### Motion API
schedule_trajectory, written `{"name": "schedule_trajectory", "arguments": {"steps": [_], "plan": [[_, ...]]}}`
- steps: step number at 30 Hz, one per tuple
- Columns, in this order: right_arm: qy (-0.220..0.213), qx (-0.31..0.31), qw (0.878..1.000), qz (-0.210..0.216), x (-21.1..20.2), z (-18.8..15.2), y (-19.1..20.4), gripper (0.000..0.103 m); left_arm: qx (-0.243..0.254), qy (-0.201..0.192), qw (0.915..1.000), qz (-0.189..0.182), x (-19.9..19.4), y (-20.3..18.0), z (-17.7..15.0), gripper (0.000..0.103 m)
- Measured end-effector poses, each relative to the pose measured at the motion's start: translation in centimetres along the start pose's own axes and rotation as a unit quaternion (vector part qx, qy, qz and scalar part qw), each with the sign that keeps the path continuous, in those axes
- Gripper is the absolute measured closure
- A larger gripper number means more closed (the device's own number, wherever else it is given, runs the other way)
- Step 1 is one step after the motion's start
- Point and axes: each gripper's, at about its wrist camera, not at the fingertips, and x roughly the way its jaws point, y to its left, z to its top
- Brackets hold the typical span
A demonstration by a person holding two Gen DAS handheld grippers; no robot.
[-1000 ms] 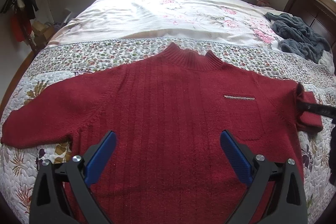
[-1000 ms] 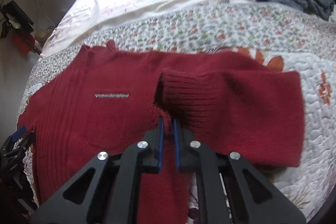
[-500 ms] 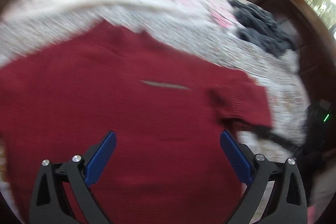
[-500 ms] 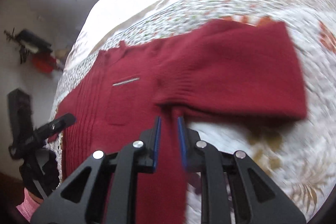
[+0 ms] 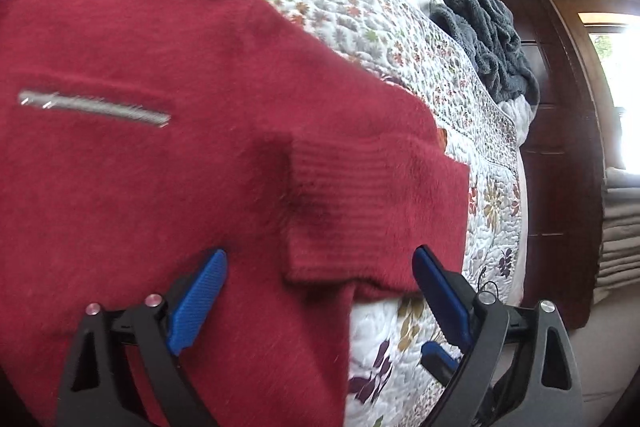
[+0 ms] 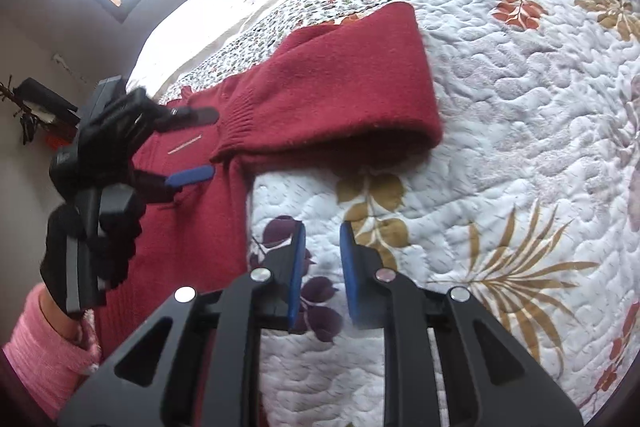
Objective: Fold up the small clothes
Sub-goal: 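Grasp the cuff of the other sleeve with the left tool, then fold the held sleeve across the sweater front with the left tool, release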
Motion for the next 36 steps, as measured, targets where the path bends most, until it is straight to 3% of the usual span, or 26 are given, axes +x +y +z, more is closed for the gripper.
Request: {"name": "schedule_trajectory", "arguments": {"steps": [1,4,6,8,10,17,22,27,36], "plan": [[-0.001,0.0,1.0,0.0,0.2,0.2,-0.1,0.085,0.001,-0.001,1.0,-0.003,0.3,-0.3,0.2,0.015],[-0.005,0.002,1.0,0.005,-0.1,0.3,-0.3,0.085,0.003,0.007,1.0,-0.005,0.8,-0.8,0.7,0.039],[-0.008,0.005,1.0,0.001,-0.1,0.4,-0.3,0.085,0.003,0.012,0.9999,0.002,1.2,-1.2,0.8,0.044],[-0.009,0.007,1.0,0.0,-0.3,0.3,-0.6,0.085,0.004,0.011,0.9999,0.009,1.2,-1.3,0.9,0.066],[-0.01,0.007,1.0,-0.004,-0.3,0.2,-0.7,0.085,-0.005,0.008,0.9999,-0.007,1.1,-1.2,0.9,0.075],[-0.016,0.014,1.0,-0.015,-0.9,0.2,-1.2,0.084,0.031,-0.054,0.9978,-0.021,-3.1,-2.2,-0.4,0.08],[-0.025,0.046,0.999,-0.01,-1.1,1.4,-2.1,0.067,0.054,-0.101,0.9933,-0.011,-7.1,-1.8,-0.6,0.081],[-0.021,0.081,0.996,0.024,-0.1,3.3,-2.4,0.052,0.055,-0.137,0.989,-0.008,-11.5,0.3,-0.8,0.081],[0.015,0.099,0.993,0.064,3.7,5.8,-0.2,0.051,0.028,-0.195,0.9802,0.016,-18.5,5.5,-1.2,0.082]]}}
